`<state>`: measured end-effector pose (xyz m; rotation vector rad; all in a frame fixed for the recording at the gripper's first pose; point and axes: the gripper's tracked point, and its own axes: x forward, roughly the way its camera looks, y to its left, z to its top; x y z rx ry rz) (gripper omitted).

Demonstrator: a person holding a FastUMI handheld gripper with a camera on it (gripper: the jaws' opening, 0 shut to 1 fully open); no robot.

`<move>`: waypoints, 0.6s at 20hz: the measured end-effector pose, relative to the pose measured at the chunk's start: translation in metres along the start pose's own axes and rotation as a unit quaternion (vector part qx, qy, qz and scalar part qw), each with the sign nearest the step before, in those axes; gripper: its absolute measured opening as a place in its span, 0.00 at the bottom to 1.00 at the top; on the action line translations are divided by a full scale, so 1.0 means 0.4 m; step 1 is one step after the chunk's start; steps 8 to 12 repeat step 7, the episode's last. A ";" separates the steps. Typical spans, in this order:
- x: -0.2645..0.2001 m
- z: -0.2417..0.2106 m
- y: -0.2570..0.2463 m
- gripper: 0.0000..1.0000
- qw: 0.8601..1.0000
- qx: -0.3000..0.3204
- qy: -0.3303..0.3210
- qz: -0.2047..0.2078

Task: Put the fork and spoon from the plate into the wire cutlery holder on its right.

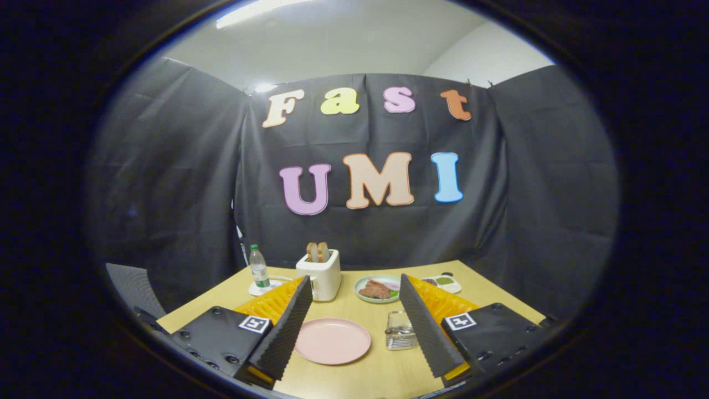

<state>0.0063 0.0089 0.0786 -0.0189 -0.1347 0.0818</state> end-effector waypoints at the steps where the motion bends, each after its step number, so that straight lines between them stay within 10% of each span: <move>1: -0.004 0.006 0.002 0.98 1.000 0.001 -0.004 -0.002; 12: -0.019 0.024 -0.027 0.98 1.000 0.019 -0.013 -0.010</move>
